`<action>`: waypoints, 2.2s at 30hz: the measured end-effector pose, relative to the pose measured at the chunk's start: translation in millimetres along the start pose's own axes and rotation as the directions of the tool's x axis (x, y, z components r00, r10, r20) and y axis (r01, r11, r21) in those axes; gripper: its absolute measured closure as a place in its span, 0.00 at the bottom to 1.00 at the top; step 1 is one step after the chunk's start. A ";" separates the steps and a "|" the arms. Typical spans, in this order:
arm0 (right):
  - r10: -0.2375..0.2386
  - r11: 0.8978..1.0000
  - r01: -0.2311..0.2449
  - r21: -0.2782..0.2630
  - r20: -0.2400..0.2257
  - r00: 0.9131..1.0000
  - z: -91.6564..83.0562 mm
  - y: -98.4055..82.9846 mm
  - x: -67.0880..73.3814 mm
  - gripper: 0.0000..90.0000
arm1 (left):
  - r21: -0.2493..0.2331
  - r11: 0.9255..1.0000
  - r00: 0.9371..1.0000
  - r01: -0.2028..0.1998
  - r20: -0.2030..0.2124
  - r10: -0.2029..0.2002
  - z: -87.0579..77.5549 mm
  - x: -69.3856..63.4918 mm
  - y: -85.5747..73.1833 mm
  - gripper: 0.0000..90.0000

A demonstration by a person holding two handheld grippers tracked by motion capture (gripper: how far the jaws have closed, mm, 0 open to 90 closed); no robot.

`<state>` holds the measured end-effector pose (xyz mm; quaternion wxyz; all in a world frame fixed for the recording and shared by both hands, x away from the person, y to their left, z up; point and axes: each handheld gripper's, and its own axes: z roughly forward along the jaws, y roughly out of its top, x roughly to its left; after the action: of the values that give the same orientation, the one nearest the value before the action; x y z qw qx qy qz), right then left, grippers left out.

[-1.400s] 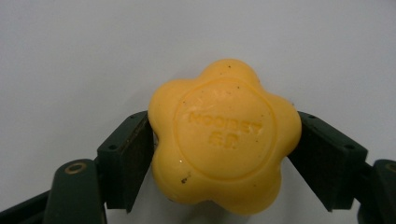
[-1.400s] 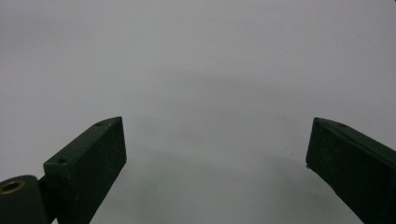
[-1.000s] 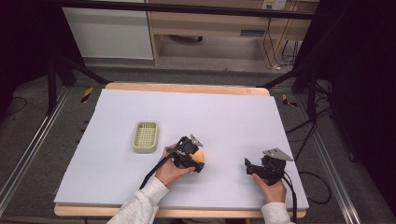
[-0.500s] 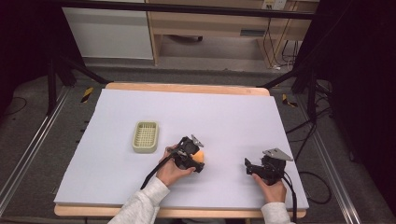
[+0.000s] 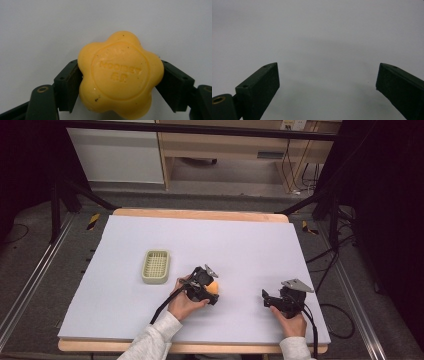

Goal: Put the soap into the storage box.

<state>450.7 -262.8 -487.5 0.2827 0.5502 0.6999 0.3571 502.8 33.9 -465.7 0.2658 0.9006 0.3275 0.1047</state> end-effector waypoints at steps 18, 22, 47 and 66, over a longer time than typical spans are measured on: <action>-0.002 1.000 0.002 -0.005 0.002 1.000 -0.3 -0.1 0.4 0.06 | -0.018 1.000 1.000 0.002 -0.003 -0.002 -16.7 2.9 -0.4 0.29; -0.001 1.000 0.001 0.000 0.000 1.000 -0.1 0.0 -0.1 0.06 | -0.026 1.000 1.000 -0.003 -0.005 0.003 -26.1 5.4 0.0 0.29; -0.003 1.000 0.003 0.001 -0.001 1.000 0.2 0.0 0.5 0.06 | -0.058 0.997 0.998 0.045 -0.038 -0.047 -67.8 34.6 -19.2 0.29; -0.004 1.000 0.004 0.002 0.002 1.000 0.2 0.1 0.7 0.06 | -0.098 0.991 0.994 0.091 -0.059 -0.097 -94.3 56.4 -30.2 0.29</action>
<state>450.7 -262.0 -487.6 0.2836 0.5495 0.7010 0.3554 495.5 128.4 -402.4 0.3024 0.8667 0.3727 0.1359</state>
